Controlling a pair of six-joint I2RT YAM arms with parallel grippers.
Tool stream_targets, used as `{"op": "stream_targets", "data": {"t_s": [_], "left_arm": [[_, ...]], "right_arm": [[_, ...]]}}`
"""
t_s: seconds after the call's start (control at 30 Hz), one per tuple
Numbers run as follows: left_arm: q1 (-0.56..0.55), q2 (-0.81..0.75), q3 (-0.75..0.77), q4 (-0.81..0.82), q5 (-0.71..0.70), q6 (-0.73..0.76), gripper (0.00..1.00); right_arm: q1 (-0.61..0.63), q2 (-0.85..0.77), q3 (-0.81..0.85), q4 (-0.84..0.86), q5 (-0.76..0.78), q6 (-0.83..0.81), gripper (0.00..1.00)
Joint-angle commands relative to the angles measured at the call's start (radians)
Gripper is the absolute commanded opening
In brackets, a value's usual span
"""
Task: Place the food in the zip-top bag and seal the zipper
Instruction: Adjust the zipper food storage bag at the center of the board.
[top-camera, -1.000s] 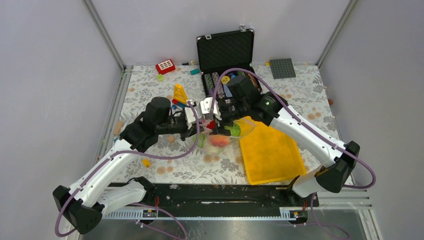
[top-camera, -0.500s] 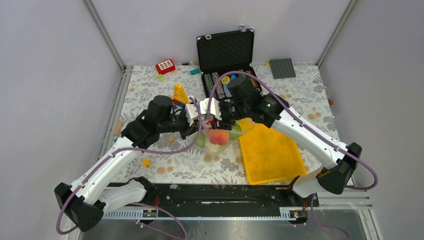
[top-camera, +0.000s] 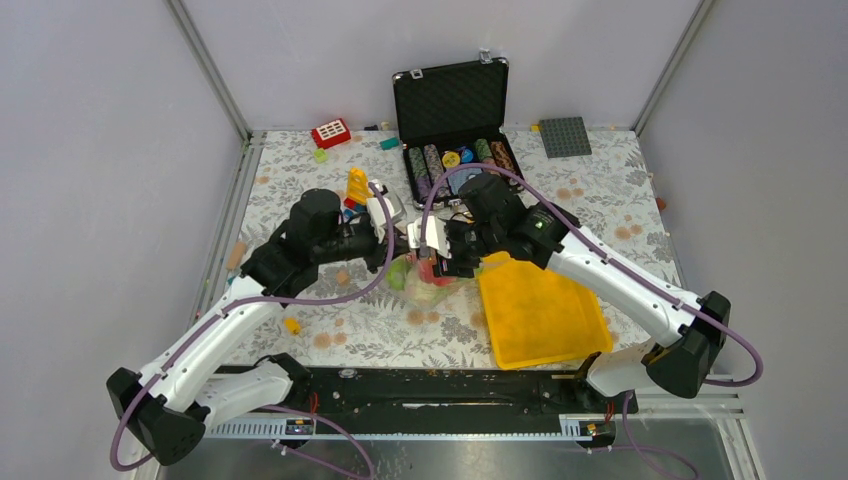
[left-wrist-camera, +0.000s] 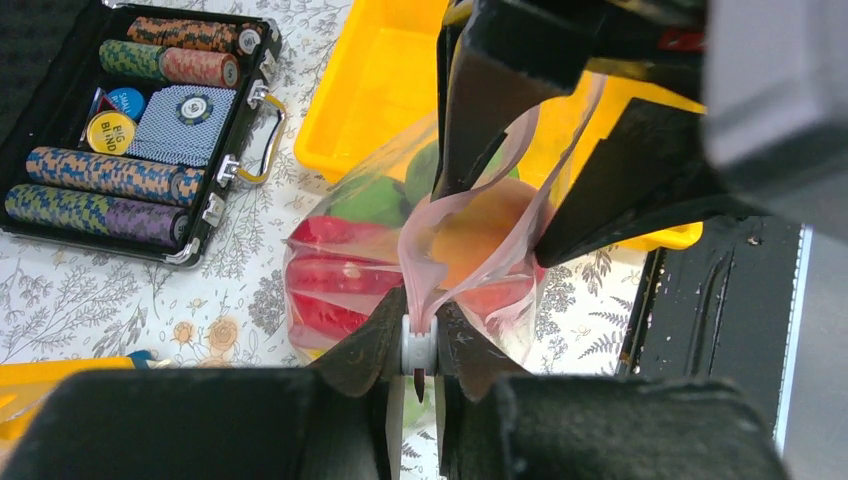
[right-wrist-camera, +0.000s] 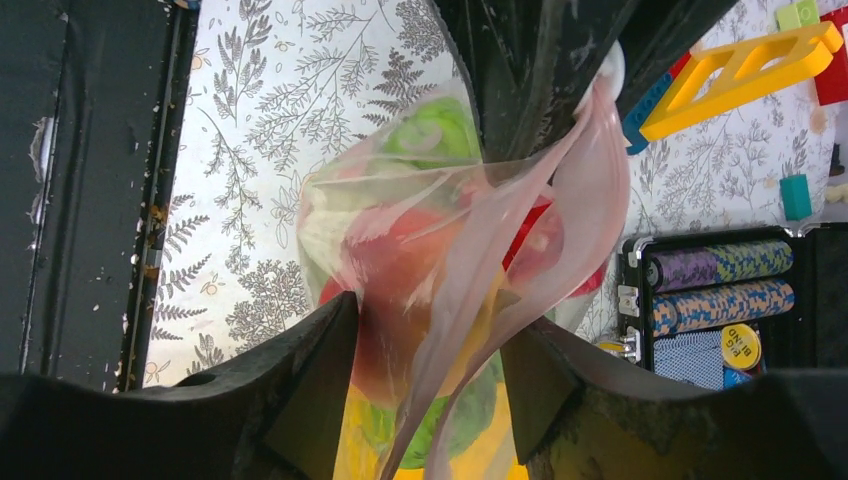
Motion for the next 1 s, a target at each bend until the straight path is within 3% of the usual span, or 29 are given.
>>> {"op": "stream_targets", "data": {"t_s": [0.0,0.1,0.33,0.5,0.6,0.63,0.67,0.7,0.77,0.8,0.83,0.97], "left_arm": [[0.000,-0.053,-0.002,0.148,0.058,-0.022,0.00],[-0.001,-0.056,-0.015,0.138,0.032,-0.011,0.00],[0.000,-0.054,-0.028,0.084,0.033,0.046,0.00],[-0.001,-0.075,-0.040,0.064,0.065,0.093,0.00],[-0.001,-0.088,-0.047,0.068,0.057,0.099,0.00],[0.000,-0.090,-0.048,0.068,0.057,0.098,0.03],[-0.001,-0.093,-0.051,0.069,0.056,0.098,0.09],[0.000,-0.098,-0.057,0.073,0.055,0.096,0.22],[0.000,-0.117,-0.091,0.114,0.029,0.071,0.65],[0.001,-0.133,-0.118,0.140,0.012,0.051,0.93],[0.001,-0.150,-0.152,0.169,-0.011,0.030,0.99],[0.011,-0.215,-0.292,0.308,-0.109,-0.085,0.99]], "right_arm": [[0.004,-0.016,-0.026,0.048,0.035,0.028,0.53],[0.004,-0.040,-0.043,0.076,0.037,0.040,0.42],[0.004,-0.071,-0.051,0.080,0.042,0.055,0.33],[0.005,-0.050,-0.035,0.079,0.049,0.088,0.16],[0.004,-0.032,-0.018,0.076,0.056,0.108,0.00],[0.005,-0.028,-0.015,0.076,0.059,0.117,0.00],[0.005,-0.025,-0.010,0.075,0.062,0.126,0.00],[0.004,-0.024,-0.008,0.077,0.067,0.138,0.00],[0.005,-0.031,-0.015,0.107,0.088,0.176,0.00],[0.005,-0.038,-0.022,0.122,0.098,0.189,0.00],[0.005,-0.048,-0.037,0.143,0.109,0.204,0.00],[0.005,-0.086,-0.077,0.184,0.094,0.241,0.00]]}}
